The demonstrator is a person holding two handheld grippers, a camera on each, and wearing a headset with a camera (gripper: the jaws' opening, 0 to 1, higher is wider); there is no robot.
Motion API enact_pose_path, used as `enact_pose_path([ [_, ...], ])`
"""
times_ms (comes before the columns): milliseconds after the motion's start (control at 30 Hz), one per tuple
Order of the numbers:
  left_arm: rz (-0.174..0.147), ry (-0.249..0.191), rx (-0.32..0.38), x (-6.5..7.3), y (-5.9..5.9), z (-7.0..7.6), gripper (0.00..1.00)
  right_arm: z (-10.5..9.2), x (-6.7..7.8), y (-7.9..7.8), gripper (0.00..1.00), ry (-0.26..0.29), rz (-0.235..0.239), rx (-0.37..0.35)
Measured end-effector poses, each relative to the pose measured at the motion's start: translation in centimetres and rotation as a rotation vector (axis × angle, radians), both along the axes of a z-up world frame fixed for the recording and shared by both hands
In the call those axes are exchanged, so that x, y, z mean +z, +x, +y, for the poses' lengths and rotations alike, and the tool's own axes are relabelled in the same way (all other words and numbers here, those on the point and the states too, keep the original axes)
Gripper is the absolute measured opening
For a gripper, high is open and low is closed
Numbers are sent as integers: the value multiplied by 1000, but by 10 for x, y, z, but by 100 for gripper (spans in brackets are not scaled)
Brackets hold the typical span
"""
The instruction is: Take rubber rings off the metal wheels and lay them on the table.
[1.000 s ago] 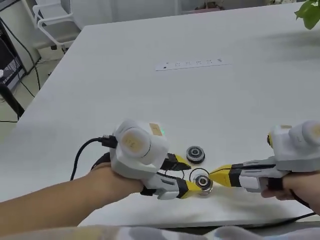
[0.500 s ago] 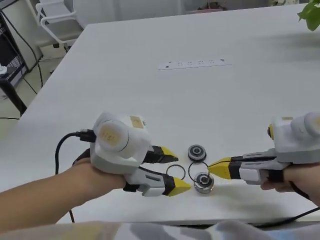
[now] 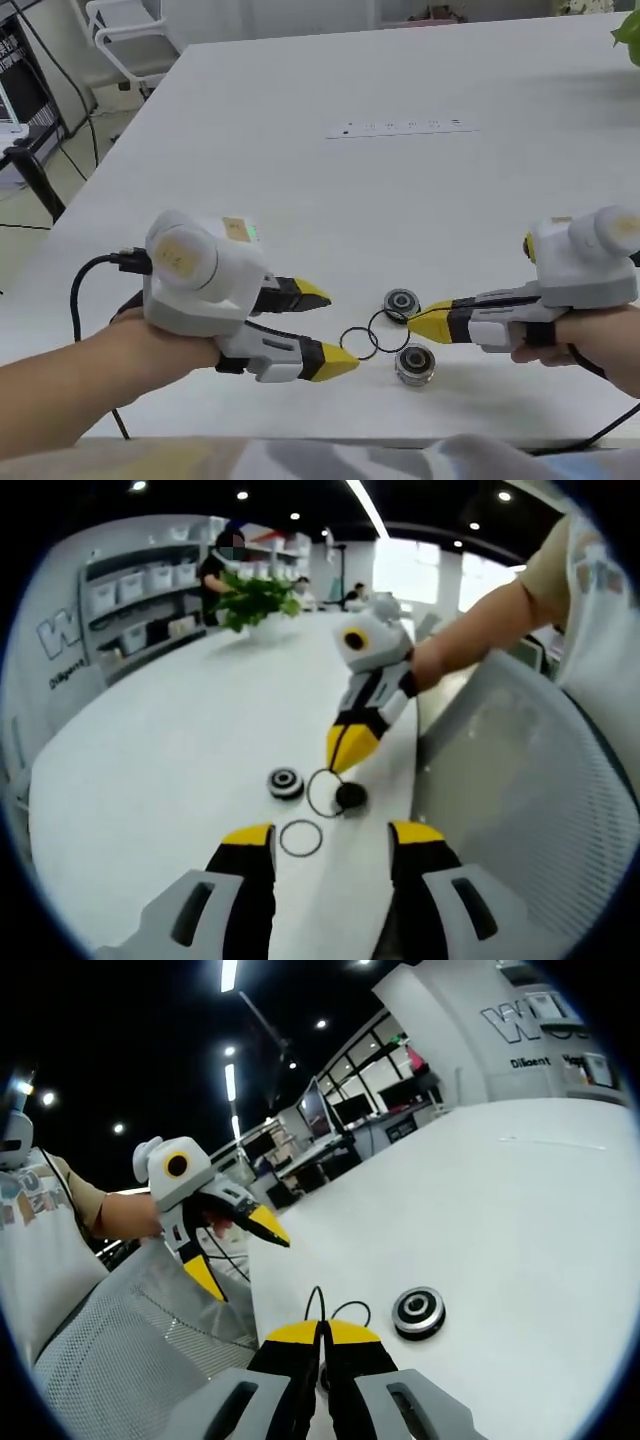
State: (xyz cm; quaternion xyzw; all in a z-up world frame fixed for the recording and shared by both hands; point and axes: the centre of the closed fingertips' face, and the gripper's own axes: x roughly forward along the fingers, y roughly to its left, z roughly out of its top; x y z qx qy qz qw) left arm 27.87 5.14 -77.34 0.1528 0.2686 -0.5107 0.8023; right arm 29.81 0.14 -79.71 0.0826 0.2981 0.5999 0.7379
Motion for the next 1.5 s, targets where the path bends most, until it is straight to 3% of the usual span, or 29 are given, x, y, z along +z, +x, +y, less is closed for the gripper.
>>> enact_pose_path([
  [400, -18, -8, 51, 8, 4, 19, 47, 15, -6, 10, 0, -17, 33, 7],
  [600, -8, -16, 82, 8, 4, 29, 46, 21, -11, 13, 0, -34, 48, 13],
  [1300, 6, -13, 113, 6, 5, 40, 46, 30, -36, 18, 0, -111, 102, 22],
  [1500, 10, -8, 114, 4, 5, 41, 46, 28, -40, 18, 0, -130, 96, 19],
])
